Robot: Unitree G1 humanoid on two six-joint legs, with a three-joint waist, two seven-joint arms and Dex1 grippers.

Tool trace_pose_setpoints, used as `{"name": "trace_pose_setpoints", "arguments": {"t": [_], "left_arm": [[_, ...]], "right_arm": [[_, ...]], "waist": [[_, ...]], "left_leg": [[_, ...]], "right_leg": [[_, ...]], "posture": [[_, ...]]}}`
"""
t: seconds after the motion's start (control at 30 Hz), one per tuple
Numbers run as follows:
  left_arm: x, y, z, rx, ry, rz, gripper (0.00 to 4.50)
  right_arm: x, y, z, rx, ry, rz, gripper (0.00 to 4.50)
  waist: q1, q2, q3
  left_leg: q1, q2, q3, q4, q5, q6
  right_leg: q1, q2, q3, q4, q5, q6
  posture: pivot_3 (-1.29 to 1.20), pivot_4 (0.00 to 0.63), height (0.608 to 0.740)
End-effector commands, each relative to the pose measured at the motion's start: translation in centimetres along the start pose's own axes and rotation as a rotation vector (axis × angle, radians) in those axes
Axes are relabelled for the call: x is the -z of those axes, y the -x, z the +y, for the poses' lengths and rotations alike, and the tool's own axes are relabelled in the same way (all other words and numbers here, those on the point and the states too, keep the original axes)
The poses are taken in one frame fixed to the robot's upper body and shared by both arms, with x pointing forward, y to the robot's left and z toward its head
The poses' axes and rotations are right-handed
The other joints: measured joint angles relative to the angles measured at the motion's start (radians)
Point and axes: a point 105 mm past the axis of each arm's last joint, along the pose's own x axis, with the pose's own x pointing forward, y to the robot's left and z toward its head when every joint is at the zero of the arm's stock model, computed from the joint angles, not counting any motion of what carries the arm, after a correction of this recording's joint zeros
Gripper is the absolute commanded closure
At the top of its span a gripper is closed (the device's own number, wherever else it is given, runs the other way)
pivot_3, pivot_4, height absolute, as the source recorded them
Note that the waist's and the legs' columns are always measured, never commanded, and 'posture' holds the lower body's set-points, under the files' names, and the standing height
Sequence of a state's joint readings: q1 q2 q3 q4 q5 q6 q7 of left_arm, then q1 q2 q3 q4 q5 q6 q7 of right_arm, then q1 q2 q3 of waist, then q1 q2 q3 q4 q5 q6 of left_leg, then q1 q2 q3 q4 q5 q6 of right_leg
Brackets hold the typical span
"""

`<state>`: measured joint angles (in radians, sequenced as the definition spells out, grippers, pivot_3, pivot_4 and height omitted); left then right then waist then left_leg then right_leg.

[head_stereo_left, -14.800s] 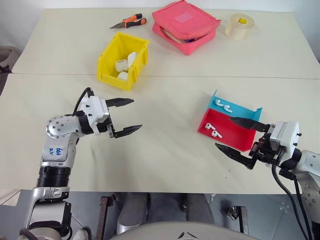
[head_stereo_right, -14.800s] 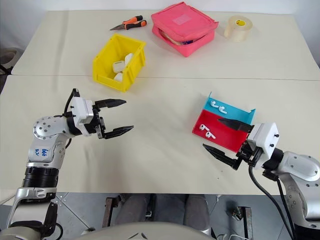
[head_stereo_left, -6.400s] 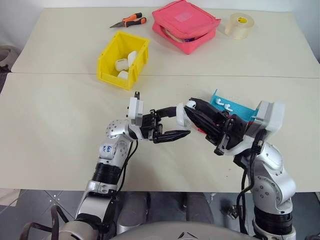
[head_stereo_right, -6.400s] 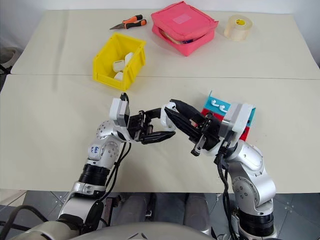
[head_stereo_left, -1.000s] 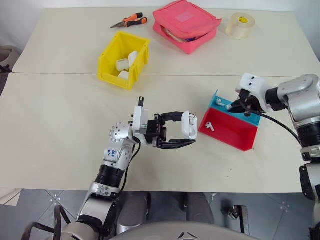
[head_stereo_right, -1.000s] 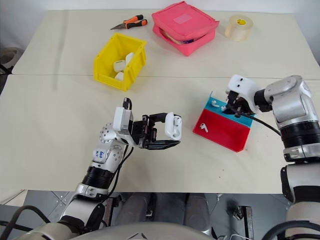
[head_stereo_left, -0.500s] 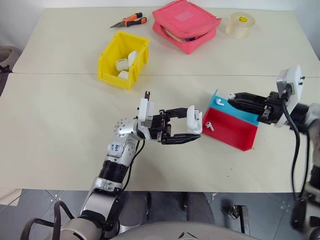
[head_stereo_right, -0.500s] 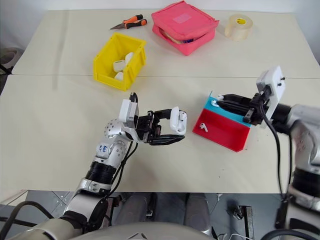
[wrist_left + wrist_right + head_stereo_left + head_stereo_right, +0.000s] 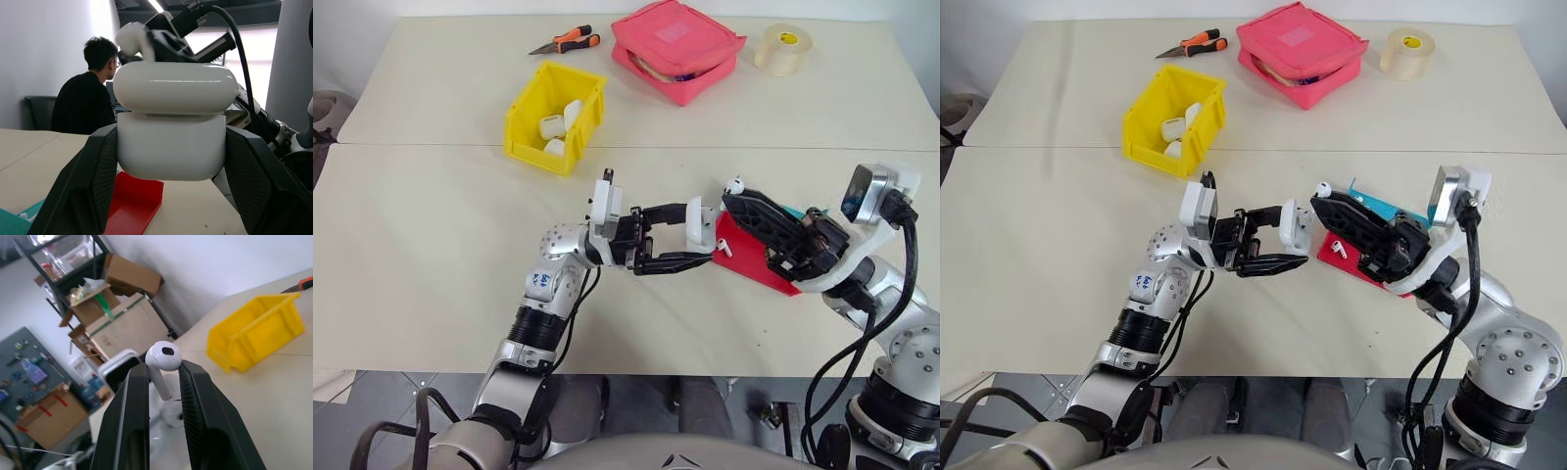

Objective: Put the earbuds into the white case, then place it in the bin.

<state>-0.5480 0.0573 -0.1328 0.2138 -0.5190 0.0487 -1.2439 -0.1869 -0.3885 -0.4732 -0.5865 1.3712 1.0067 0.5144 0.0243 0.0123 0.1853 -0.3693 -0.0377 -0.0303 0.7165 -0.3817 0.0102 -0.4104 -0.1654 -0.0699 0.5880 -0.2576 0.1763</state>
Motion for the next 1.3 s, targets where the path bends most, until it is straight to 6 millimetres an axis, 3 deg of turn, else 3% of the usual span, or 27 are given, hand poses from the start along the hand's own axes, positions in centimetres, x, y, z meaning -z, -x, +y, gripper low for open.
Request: {"name": "trace_pose_setpoints", "arguments": {"t": [0.03, 0.77, 1.3], "left_arm": [[-1.1, -0.4, 0.1, 0.010, -0.031, -0.032, 1.69], [-1.5, -0.9, 0.4, 0.004, -0.027, -0.055, 1.69], [-1.5, -1.0, 0.4, 0.000, -0.032, -0.063, 1.69]], "right_arm": [[0.4, -0.3, 1.7, -0.058, 0.005, 0.021, 4.01], [3.4, 0.5, 0.8, 0.016, 0.040, 0.087, 4.01], [4.1, -0.6, 0.7, 0.010, 0.078, 0.087, 4.01]], "waist": [[0.000, 0.000, 0.000], [0.001, 0.000, 0.000], [0.001, 0.000, 0.000]], "left_leg": [[0.000, 0.000, 0.000, 0.000, 0.000, 0.000], [0.000, 0.000, 0.001, 0.000, 0.000, 0.001], [0.000, 0.000, 0.001, 0.000, 0.000, 0.001]], "right_leg": [[0.000, 0.000, 0.000, 0.000, 0.000, 0.000], [0.000, 0.000, 0.000, 0.000, 0.000, 0.000], [0.000, 0.000, 0.000, 0.000, 0.000, 0.000]], "posture": [[0.00, 0.150, 0.740], [0.00, 0.150, 0.740], [0.00, 0.150, 0.740]]}}
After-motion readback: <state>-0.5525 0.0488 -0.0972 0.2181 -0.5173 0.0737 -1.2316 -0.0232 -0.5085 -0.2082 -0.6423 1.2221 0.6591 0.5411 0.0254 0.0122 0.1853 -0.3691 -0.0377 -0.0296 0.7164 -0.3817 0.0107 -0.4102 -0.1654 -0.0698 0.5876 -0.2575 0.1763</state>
